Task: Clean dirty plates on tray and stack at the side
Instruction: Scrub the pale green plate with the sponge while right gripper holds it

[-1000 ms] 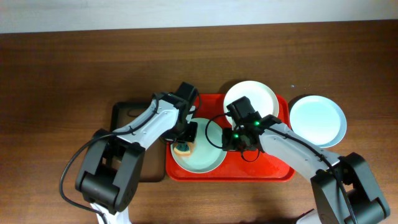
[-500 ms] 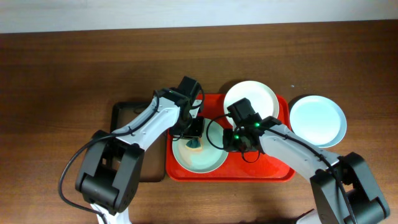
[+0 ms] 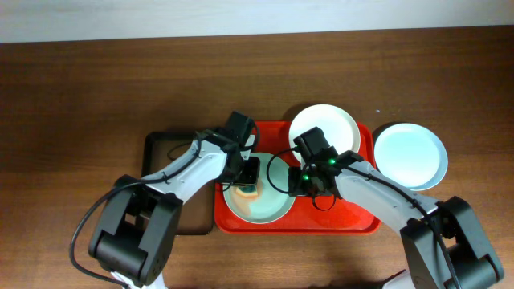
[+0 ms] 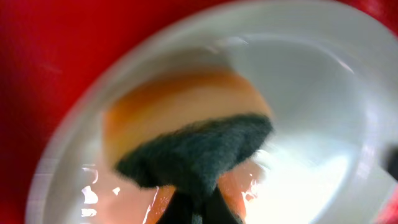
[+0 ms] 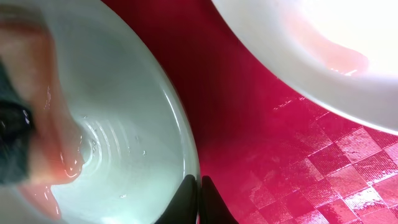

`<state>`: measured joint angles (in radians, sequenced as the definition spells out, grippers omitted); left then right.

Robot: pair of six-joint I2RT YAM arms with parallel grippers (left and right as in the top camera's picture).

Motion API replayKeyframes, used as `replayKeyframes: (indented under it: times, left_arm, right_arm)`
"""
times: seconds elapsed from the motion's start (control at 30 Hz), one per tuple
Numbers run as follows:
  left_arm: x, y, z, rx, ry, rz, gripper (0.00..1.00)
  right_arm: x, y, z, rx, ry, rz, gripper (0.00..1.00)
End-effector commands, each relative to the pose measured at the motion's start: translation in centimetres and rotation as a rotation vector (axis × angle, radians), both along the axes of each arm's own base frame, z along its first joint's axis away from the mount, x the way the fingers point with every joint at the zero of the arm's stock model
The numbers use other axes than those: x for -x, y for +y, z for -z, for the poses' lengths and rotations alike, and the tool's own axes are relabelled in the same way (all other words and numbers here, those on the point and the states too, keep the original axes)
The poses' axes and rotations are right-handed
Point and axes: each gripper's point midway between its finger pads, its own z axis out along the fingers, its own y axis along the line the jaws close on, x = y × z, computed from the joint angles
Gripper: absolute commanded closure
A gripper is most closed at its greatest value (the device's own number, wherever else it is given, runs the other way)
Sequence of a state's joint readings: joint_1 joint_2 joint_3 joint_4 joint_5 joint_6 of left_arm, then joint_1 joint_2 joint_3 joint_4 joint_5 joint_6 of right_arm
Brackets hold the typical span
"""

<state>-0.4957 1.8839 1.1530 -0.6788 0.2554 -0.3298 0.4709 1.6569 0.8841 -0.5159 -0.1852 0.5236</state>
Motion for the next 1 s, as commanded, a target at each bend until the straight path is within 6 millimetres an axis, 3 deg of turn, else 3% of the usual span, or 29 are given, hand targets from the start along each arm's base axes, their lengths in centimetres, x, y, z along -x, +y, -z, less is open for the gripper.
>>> replayKeyframes:
  times: [0.0,0.03,0.07,0.17,0.3,0.37,0.47,0.53,0.63,0.67,0.7,0.77,0.83,0.87,0.9,0.97]
  left_arm:
    - [0.5,-0.8,-2.6,0.165,0.065,0.007,1.00]
    - [-0.3,0.2,-4.6,0.182,0.020,-0.022,1.00]
    - [-0.5,0.7,-5.5,0.174,-0.004,-0.033,1.00]
    - [-0.1,2.6,-5.6,0.043,-0.047,-0.040,1.00]
    - [1.3,2.9,-2.9,-0.019,-0.022,-0.021,1.00]
    - [2.1,3.5,-0.3,-0.044,0.000,-0.049,1.00]
    - [3.1,3.1,1.9,-0.012,0.032,-0.061,1.00]
    - [3.6,1.7,2.7,0.059,0.074,-0.046,1.00]
    - [3.9,-1.5,1.1,0.247,0.119,-0.007,1.00]
    - [3.4,-2.0,0.2,0.275,0.108,-0.002,1.00]
    - [2.9,-2.2,-0.6,0.284,0.089,-0.003,1.00]
    - [1.2,-1.6,-4.0,0.317,0.015,-0.026,1.00]
    - [0.4,0.0,-4.6,0.231,-0.054,-0.052,1.00]
    - [0.4,1.4,-3.8,0.149,-0.061,-0.074,1.00]
    - [0.3,3.0,-3.1,0.050,-0.075,-0.095,1.00]
    - [0.2,4.1,-2.4,-0.009,-0.093,-0.108,1.00]
  right_arm:
    - [0.0,-0.3,0.2,0.013,0.000,0.008,0.94]
    - [0.0,-0.3,0.2,0.013,0.000,0.008,0.71]
    - [0.0,-0.2,0.2,0.011,-0.002,0.008,0.65]
    - [-0.2,-0.2,0.2,0.009,-0.007,0.009,0.64]
    - [-0.2,-0.2,0.2,0.008,-0.008,0.009,0.61]
    - [-0.2,-0.2,0.2,0.008,-0.008,0.009,0.93]
    - [-0.2,-0.2,0.1,0.008,-0.009,0.009,0.96]
    - [-0.2,-0.2,0.1,0.008,-0.009,0.009,0.96]
    - [-0.2,-0.2,0.1,0.008,-0.009,0.009,0.94]
    - [-0.2,-0.1,0.1,0.008,-0.009,0.009,0.71]
    - [-0.2,-0.2,0.1,0.008,-0.009,0.009,0.60]
    - [-0.2,-0.2,0.1,0.008,-0.009,0.009,0.57]
    - [-0.1,-0.2,0.3,0.011,-0.004,0.008,0.72]
    - [-0.1,-0.2,0.8,0.016,0.007,0.009,0.95]
    - [0.0,-0.2,1.1,0.019,0.014,0.008,0.96]
    - [0.0,-0.2,1.2,0.020,0.017,0.008,0.96]
